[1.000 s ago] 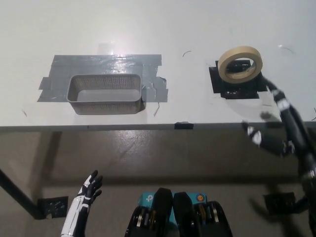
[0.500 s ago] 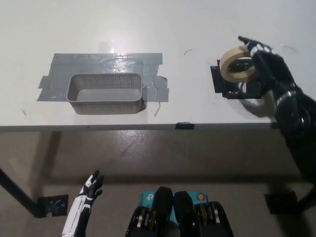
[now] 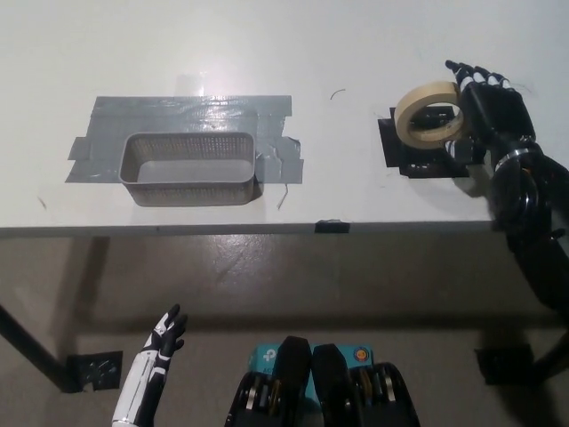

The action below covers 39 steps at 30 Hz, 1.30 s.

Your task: The robot picks the tape placed on the black area with right hand and places it in the small grey container.

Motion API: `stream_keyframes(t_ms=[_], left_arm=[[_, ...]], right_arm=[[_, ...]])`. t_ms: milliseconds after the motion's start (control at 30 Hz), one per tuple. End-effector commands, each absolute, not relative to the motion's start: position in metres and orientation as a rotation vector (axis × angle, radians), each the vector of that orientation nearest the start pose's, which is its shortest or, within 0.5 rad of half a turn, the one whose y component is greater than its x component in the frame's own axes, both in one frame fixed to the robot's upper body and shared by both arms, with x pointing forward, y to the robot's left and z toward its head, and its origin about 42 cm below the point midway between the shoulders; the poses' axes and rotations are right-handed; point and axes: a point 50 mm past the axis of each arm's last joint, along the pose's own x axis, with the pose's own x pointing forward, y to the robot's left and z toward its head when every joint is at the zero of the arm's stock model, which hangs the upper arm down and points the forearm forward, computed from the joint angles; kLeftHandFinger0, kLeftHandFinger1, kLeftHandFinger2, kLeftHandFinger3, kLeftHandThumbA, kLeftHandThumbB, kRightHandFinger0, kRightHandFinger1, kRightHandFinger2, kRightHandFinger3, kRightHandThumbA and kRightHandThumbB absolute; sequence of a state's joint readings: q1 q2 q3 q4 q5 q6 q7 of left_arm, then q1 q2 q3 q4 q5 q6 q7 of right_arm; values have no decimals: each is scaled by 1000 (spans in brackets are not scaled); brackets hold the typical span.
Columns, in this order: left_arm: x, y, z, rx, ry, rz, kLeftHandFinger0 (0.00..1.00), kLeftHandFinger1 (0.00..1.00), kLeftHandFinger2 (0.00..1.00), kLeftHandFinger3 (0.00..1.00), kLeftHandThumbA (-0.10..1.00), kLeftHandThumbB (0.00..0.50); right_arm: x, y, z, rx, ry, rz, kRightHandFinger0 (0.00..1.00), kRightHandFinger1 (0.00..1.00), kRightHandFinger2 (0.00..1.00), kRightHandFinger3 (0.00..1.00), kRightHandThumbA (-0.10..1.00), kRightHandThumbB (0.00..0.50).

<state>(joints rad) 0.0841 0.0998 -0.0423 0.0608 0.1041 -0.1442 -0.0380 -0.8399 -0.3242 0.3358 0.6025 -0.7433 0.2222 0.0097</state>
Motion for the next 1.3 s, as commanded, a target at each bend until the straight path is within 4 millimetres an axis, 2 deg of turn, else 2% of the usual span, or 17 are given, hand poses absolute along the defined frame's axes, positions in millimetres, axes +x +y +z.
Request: stream_keyframes(t_ms=[0, 133, 333, 633, 800, 1167, 1267], left_arm=[[256, 235, 80, 217, -72, -92, 1000, 1000, 1000, 1000, 1000, 140], [255, 235, 79, 214, -68, -93, 1000, 1000, 1000, 1000, 1000, 141], [256, 234, 79, 214, -70, -96, 1000, 1000, 1000, 1000, 1000, 138], [255, 234, 80, 219, -62, -101, 1000, 1000, 1000, 1000, 1000, 130], [256, 234, 80, 219, -59, -103, 1000, 1000, 1000, 1000, 1000, 126], [255, 234, 81, 216, -63, -116, 1000, 1000, 1000, 1000, 1000, 97], [255, 234, 81, 217, -60, -116, 1000, 1000, 1000, 1000, 1000, 105]], right_arm=[[536, -220, 292, -1315, -175, -55, 1000, 1000, 1000, 1000, 801, 463], [537, -217, 289, -1332, -155, -50, 1000, 1000, 1000, 1000, 819, 469], [539, -209, 302, -1348, -181, -44, 1000, 1000, 1000, 1000, 865, 456], [545, -199, 325, -1332, -227, -49, 1000, 1000, 1000, 1000, 828, 454], [551, -193, 330, -1336, -217, -43, 1000, 1000, 1000, 1000, 811, 452], [565, -198, 311, -1349, -114, -17, 1000, 1000, 1000, 1000, 756, 443], [568, -199, 308, -1356, -94, -15, 1000, 1000, 1000, 1000, 752, 443]])
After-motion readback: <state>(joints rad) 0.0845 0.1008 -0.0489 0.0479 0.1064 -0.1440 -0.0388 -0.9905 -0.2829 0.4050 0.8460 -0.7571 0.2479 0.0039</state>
